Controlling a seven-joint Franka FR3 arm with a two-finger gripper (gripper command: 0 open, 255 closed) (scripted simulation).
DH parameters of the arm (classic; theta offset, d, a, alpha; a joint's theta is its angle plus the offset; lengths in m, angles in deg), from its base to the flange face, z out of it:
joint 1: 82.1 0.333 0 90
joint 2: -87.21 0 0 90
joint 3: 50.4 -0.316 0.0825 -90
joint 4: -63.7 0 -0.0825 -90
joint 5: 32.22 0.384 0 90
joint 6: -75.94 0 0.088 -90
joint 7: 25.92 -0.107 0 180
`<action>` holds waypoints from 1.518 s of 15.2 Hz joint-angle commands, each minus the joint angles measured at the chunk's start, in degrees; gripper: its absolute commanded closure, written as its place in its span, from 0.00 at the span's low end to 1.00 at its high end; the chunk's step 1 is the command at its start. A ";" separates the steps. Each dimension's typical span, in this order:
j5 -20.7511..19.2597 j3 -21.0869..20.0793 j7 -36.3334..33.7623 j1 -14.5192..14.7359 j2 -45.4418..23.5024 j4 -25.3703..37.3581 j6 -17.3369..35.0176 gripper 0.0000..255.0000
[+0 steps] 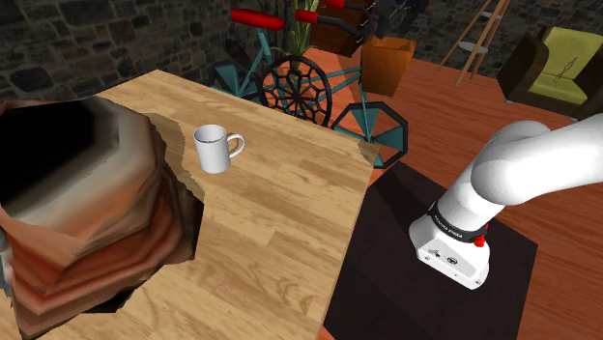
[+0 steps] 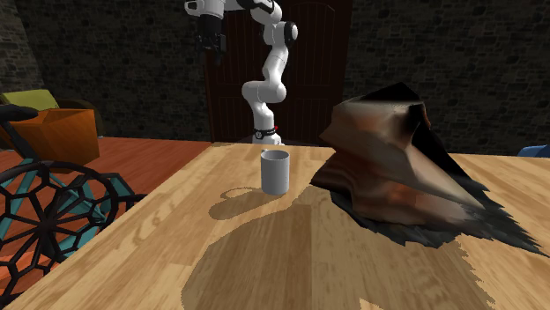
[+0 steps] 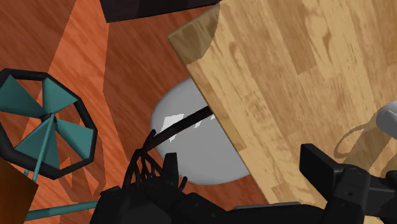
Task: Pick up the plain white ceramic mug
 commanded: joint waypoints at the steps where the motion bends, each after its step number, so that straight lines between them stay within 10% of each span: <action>1: 0.00 0.00 0.00 0.00 0.00 0.00 0.00 0.00; 23: 5.37 -21.11 -32.01 4.68 -35.09 16.03 8.95 0.00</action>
